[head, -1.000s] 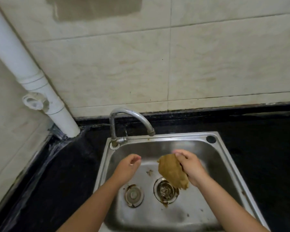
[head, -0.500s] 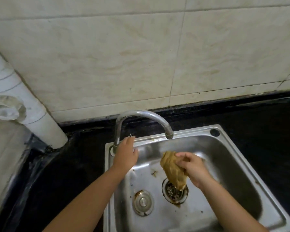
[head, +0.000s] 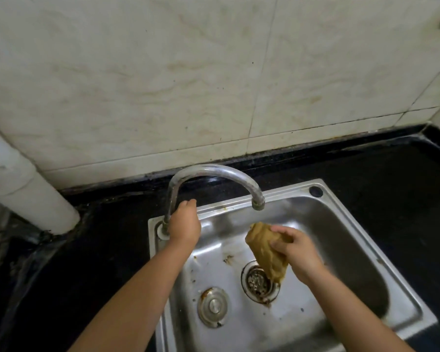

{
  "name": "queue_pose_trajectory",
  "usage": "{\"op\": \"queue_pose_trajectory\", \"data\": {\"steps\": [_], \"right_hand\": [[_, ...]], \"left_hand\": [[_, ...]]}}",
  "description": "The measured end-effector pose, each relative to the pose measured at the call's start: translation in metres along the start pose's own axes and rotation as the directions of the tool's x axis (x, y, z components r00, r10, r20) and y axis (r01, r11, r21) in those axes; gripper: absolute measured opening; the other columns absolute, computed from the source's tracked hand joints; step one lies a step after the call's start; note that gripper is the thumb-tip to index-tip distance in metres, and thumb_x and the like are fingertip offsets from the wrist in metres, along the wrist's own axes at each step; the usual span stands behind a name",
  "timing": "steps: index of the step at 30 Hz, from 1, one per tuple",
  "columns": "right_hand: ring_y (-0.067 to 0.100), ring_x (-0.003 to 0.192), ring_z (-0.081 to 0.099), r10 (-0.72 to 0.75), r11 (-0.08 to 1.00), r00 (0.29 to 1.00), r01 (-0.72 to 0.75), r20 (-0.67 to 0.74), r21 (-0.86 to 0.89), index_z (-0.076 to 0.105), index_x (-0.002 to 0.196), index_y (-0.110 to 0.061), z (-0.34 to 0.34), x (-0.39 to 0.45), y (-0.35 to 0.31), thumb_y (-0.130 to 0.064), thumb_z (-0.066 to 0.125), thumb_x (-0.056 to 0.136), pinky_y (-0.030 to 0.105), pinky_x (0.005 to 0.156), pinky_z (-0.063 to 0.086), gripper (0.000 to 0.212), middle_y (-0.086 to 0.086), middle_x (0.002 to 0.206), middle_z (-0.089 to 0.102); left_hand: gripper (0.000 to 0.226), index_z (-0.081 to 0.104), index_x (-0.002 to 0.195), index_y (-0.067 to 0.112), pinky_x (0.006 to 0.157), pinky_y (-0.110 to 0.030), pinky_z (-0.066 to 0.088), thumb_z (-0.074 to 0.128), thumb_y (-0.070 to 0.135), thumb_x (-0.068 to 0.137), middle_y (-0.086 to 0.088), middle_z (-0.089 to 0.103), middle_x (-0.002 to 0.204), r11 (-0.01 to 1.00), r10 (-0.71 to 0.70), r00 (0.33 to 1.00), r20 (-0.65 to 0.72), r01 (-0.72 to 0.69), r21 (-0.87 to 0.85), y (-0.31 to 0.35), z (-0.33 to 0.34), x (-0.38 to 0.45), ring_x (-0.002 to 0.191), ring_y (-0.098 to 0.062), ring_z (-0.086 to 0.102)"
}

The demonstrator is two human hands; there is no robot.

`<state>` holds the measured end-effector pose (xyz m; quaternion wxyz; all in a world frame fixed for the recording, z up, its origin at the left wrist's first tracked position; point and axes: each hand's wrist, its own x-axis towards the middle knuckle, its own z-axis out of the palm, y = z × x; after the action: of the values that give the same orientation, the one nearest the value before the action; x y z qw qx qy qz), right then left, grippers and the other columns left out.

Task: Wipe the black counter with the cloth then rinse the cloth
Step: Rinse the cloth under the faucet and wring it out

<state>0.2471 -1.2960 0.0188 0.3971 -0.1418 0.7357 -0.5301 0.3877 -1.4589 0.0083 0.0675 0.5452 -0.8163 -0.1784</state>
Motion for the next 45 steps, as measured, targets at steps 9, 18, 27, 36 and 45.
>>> {"op": "queue_pose_trajectory", "data": {"steps": [9, 18, 27, 36, 45], "right_hand": [[0.013, 0.072, 0.055, 0.004, 0.994, 1.000, -0.004, -0.004, 0.106, 0.058, 0.102, -0.009, 0.006, -0.002, -0.004, 0.013, 0.056, 0.081, 0.023, 0.062, 0.048, 0.031, 0.001, 0.081, 0.055], [0.013, 0.073, 0.055, 0.021, 0.984, 1.000, -0.019, -0.010, 0.176, 0.058, 0.104, -0.009, 0.010, -0.001, -0.004, 0.012, 0.054, 0.083, 0.027, 0.067, 0.049, 0.030, 0.000, 0.082, 0.055], [0.018, 0.077, 0.056, 0.049, 0.972, 0.999, -0.043, -0.019, 0.232, 0.058, 0.108, -0.007, 0.012, 0.007, -0.003, 0.013, 0.054, 0.082, 0.036, 0.075, 0.051, 0.033, 0.004, 0.087, 0.056], [0.018, 0.075, 0.057, 0.094, 0.959, 0.996, -0.091, 0.003, 0.270, 0.056, 0.110, -0.005, 0.024, 0.011, -0.004, 0.014, 0.050, 0.084, 0.028, 0.066, 0.050, 0.033, 0.005, 0.085, 0.058], [0.024, 0.077, 0.057, 0.106, 0.935, 0.994, -0.095, -0.012, 0.340, 0.058, 0.101, -0.001, 0.026, 0.013, -0.001, 0.012, 0.043, 0.087, 0.032, 0.071, 0.048, 0.024, 0.012, 0.084, 0.060]], "left_hand": [[0.032, 0.055, 0.124, 0.005, 0.091, -0.033, 0.040, 0.050, 0.007, 0.092, -0.014, 0.058, 0.124, 0.950, -0.045, 0.997, -0.064, 0.023, -0.312, -0.007, 0.002, -0.010, 0.112, -0.030, 0.053], [0.023, 0.062, 0.111, 0.004, 0.079, -0.025, 0.038, 0.054, 0.007, 0.090, -0.014, 0.064, 0.109, 0.938, -0.024, 0.997, -0.072, -0.003, -0.347, -0.009, 0.003, -0.017, 0.102, -0.027, 0.058], [0.026, 0.060, 0.116, 0.005, 0.080, -0.024, 0.037, 0.053, 0.008, 0.091, -0.012, 0.061, 0.115, 0.940, -0.026, 0.999, -0.041, 0.010, -0.341, -0.010, 0.004, -0.020, 0.105, -0.026, 0.057], [0.027, 0.059, 0.117, 0.006, 0.086, -0.033, 0.045, 0.053, 0.006, 0.090, -0.012, 0.061, 0.114, 0.932, -0.003, 1.000, -0.024, -0.006, -0.364, -0.014, 0.009, -0.017, 0.103, -0.026, 0.057], [0.032, 0.050, 0.125, 0.010, 0.078, -0.024, 0.044, 0.048, 0.018, 0.094, -0.011, 0.059, 0.120, 0.683, -0.122, 0.972, 0.199, 0.228, -0.694, 0.019, 0.061, -0.077, 0.098, -0.018, 0.055]]}}
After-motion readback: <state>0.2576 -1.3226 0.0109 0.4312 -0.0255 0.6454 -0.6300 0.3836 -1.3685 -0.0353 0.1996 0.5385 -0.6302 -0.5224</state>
